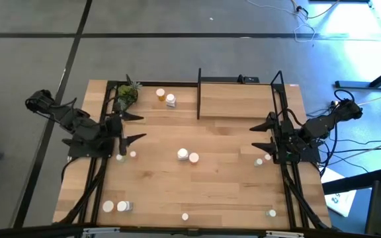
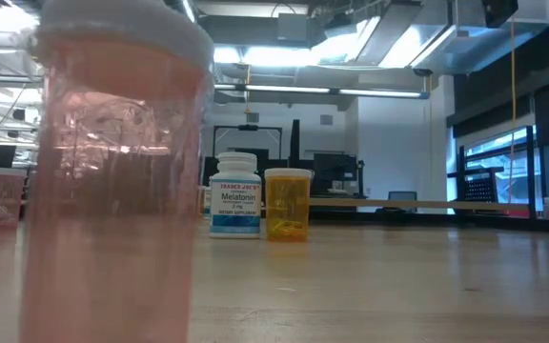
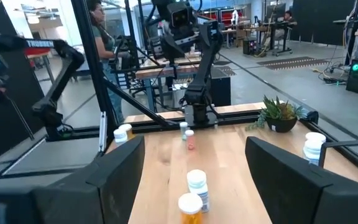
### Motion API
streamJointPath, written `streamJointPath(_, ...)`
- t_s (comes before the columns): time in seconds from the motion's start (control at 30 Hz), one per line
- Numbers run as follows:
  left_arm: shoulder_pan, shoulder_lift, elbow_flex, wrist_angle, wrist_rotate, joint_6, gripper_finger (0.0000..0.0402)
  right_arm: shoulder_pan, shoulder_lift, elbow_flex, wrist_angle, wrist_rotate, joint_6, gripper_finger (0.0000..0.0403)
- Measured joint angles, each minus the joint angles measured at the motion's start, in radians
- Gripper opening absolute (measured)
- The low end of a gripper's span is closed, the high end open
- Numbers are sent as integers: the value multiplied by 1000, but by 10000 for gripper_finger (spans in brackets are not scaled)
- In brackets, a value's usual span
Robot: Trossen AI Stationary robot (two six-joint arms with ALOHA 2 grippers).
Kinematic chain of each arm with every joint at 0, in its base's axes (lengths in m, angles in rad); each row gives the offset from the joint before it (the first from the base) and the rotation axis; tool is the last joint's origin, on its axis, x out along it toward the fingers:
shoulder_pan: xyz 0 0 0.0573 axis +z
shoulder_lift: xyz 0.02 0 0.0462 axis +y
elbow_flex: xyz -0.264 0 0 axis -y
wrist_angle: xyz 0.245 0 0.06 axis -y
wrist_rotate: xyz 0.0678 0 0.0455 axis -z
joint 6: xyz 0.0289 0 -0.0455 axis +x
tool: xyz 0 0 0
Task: Pick and place medicine bottles onto shelf by color
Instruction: Put the top right blue pill bottle on the shelf
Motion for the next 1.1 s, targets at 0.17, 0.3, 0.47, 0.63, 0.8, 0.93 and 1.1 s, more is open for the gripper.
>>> streamJointPath(0.17,3,90,48,-51,7,-93,289,0,0,0,-20,-17,-45,281)
streamJointPath(0.3,43,162,96,-129,52,-205,289,0,-3,0,-34,-17,28,281)
streamJointPath(0.47,96,224,117,-151,160,-257,289,0,-5,0,-43,-18,35,281)
streamJointPath(0.63,131,253,127,-153,177,-259,289,0,-4,0,-41,-18,36,281)
streamJointPath(0.8,159,258,127,-152,194,-259,289,0,-4,0,-39,-17,39,281)
streamJointPath(0.93,172,258,127,-152,195,-257,289,0,-4,0,-39,-17,91,281)
streamJointPath(1.1,179,258,127,-153,195,-231,289,0,-4,0,-39,-16,140,281)
